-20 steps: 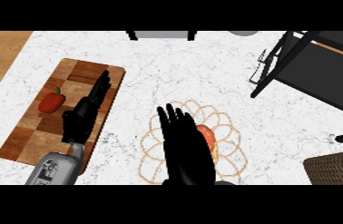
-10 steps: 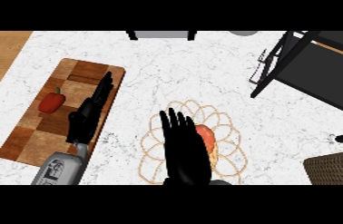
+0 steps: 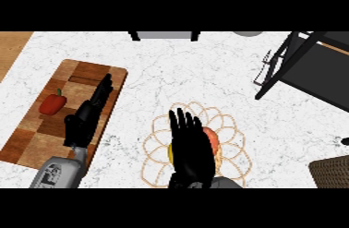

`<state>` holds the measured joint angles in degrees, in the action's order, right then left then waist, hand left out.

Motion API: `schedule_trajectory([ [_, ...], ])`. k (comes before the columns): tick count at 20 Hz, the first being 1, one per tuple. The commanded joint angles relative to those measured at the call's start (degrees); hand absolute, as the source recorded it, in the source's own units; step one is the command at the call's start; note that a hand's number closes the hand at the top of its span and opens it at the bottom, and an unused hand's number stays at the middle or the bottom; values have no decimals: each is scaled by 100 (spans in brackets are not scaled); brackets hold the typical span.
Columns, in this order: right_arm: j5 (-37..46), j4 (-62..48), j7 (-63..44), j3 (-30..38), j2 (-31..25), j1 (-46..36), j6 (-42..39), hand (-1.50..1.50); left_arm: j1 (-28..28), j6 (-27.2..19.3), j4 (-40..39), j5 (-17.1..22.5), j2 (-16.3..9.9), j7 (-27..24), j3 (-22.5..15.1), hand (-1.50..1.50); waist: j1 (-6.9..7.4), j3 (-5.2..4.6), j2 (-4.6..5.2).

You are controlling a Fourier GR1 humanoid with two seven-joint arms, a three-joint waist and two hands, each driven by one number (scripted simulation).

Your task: Pick the lemon from the placemat and place it in the tiered shelf

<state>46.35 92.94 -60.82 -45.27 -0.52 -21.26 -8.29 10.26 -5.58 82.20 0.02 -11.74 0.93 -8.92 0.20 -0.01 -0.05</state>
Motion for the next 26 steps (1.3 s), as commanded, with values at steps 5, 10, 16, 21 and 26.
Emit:
schedule_trajectory([
  [5,-8,-344,-213,70,49,2,75,-150,375,163,-397,-195,108,8,240,0,-21,0,6],
  [10,185,-516,224,172,50,324,154,-150,-216,215,114,-280,263,-58,152,0,-12,1,1],
  [16,159,-935,621,342,51,329,330,-150,66,348,-161,-320,323,-45,425,0,-19,1,4],
  [21,-143,-1164,554,27,51,145,226,150,260,263,-221,-535,434,124,386,0,-17,1,7],
  [26,156,-1158,455,-485,50,133,251,150,183,590,-530,-353,188,-367,734,0,-12,0,7],
])
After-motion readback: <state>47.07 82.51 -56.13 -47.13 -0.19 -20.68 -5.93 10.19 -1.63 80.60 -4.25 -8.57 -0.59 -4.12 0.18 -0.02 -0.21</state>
